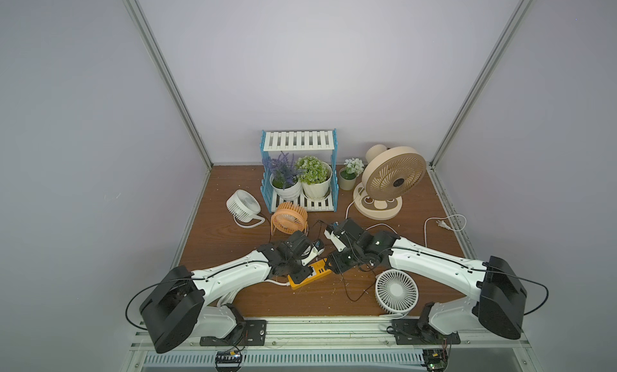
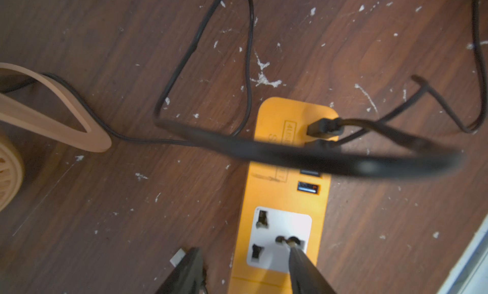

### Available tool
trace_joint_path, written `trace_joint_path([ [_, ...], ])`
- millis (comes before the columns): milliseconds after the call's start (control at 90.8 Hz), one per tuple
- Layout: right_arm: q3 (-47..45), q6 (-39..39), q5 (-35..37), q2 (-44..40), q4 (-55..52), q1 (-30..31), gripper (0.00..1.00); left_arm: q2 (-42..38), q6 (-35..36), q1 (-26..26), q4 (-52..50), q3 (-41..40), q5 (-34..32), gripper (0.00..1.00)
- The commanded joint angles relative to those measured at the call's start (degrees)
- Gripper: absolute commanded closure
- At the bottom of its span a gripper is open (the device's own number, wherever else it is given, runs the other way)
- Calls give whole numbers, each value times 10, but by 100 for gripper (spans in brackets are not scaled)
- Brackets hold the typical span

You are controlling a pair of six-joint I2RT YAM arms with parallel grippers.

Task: Unplug the desk fan from the power strip
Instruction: Remove the plug from the socket.

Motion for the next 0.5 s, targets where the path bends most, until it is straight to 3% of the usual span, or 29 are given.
trace_joint_path([
  [0, -9, -1, 5, 4, 8, 3, 48, 5, 3, 5, -18, 16, 11, 44],
  [220, -22, 8, -10, 15, 20, 2, 51, 8, 2, 7, -21, 17, 10, 44],
  [484, -42, 19, -18, 18, 40, 1, 62, 21, 3, 9, -27, 26, 10, 44],
])
